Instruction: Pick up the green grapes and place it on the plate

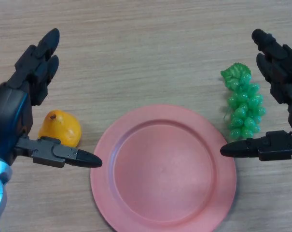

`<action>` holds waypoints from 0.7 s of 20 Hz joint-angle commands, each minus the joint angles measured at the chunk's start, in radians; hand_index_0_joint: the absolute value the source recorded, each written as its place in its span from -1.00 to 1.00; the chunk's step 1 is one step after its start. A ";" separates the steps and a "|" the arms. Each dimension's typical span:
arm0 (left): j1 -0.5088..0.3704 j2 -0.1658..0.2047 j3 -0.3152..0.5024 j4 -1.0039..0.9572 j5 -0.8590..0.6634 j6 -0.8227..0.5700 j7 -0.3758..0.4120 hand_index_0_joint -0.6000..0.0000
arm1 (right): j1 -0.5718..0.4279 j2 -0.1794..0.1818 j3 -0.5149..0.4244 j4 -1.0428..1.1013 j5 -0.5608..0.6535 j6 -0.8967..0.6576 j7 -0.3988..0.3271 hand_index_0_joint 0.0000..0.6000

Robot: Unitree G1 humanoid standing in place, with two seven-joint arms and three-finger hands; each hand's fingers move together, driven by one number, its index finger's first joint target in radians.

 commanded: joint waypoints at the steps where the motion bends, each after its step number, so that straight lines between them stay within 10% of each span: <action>1: -0.015 0.026 0.054 -0.078 -0.019 -0.049 -0.002 1.00 | -0.031 -0.021 -0.045 -0.043 0.004 -0.161 -0.047 -1.00; 14: -0.031 0.040 0.054 -0.021 0.009 -0.090 -0.021 1.00 | -0.199 -0.052 -0.037 0.288 -0.013 -0.305 -0.118 -1.00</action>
